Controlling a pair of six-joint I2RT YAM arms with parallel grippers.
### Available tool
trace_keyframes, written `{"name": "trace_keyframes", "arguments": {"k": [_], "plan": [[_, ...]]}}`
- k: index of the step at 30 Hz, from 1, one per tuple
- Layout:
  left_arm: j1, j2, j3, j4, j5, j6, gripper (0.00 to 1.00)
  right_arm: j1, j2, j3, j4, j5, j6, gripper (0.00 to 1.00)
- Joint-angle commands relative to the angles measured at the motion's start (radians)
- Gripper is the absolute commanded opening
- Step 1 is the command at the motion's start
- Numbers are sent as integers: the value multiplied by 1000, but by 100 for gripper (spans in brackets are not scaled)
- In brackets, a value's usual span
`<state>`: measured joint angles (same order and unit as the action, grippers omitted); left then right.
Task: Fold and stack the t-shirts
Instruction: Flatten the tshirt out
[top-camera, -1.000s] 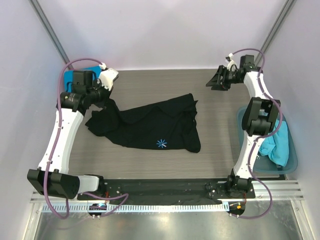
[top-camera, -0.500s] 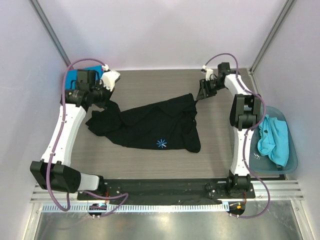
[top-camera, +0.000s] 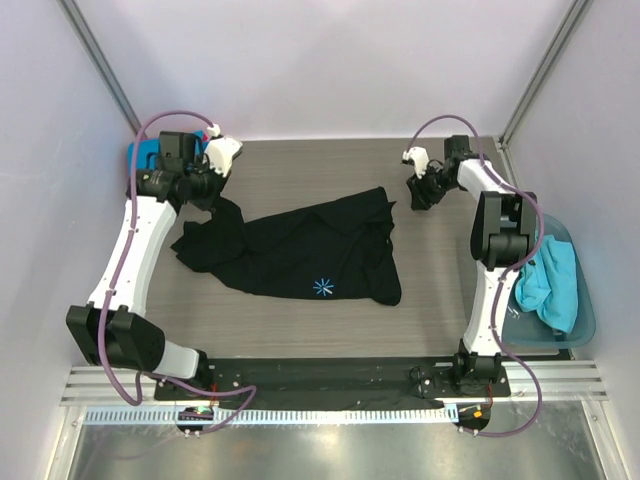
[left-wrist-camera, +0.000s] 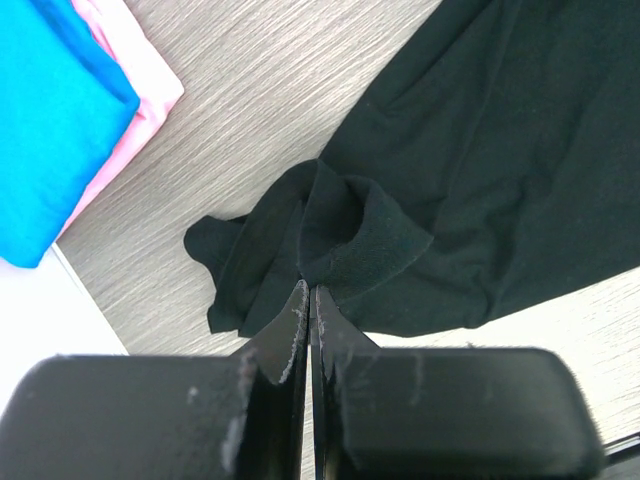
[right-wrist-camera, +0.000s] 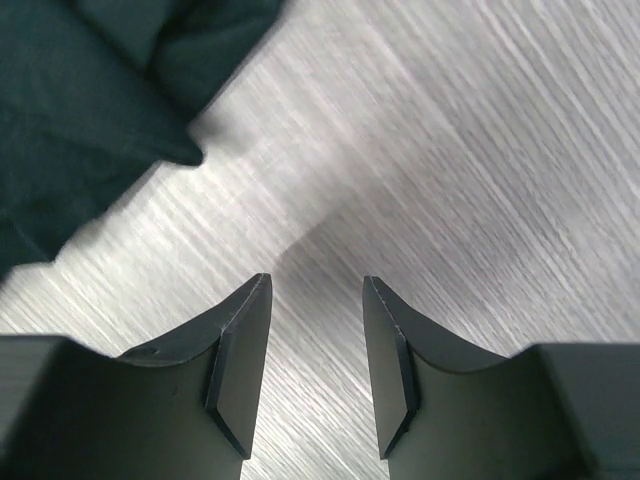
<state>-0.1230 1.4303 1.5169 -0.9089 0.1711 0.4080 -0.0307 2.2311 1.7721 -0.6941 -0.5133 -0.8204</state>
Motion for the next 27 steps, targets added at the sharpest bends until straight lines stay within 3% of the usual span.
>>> {"name": "trace_keyframes", "arguments": {"k": [1, 11, 27], "plan": [[5, 5, 35, 16, -15, 14, 0, 8, -135, -90, 115, -46, -180, 47], [5, 38, 51, 18, -38, 25, 0, 31, -252, -312, 313, -139, -326, 45], [5, 61, 48, 31, -59, 29, 0, 107, -191, -257, 360, -134, -263, 38]]}}
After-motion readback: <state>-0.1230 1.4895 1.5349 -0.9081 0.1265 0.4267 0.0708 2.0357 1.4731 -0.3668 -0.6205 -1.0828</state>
